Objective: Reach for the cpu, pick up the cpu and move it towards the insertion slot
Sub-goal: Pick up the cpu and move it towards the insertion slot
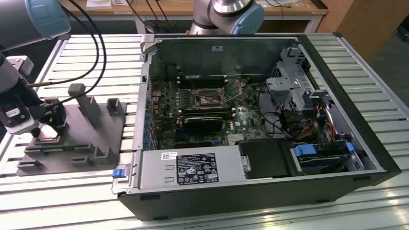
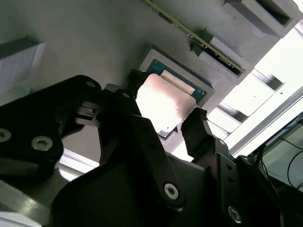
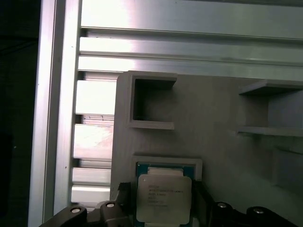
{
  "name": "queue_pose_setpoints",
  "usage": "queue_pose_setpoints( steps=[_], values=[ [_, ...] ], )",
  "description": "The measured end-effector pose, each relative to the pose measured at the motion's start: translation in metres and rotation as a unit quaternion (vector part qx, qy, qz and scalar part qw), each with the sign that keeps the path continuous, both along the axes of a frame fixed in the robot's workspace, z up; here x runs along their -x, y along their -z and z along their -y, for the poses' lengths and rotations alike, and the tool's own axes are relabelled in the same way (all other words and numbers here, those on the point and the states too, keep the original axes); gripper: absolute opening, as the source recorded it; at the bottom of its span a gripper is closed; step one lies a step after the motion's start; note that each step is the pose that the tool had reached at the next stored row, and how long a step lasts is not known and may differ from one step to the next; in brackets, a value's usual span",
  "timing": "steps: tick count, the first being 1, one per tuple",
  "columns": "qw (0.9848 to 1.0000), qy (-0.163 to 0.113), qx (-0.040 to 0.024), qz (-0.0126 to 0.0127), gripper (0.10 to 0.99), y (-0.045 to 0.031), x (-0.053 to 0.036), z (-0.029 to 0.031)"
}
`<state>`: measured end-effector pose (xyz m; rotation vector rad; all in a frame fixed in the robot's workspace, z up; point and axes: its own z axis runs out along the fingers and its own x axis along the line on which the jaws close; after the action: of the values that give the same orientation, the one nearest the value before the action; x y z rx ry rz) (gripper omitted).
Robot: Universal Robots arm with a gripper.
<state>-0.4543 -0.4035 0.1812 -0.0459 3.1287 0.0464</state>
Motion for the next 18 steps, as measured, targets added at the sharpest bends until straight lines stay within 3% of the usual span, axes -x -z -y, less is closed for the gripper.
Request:
queue_pose_setpoints(
  steps=[2, 3, 11, 18],
  values=[
    [1.0000, 0.000, 0.0001, -0.0001, 0.565, -0.0001, -0.0001, 0.0000],
    [1.0000, 0.000, 0.0000, -0.0001, 0.545, -0.0001, -0.0001, 0.0000],
    [1.0000, 0.000, 0.0000, 0.0000, 0.545, -0.0015, -0.0003, 0.0000],
    [1.0000, 0.000, 0.0000, 0.0000, 0.545, -0.0091, -0.0003, 0.0000]
  ],
)
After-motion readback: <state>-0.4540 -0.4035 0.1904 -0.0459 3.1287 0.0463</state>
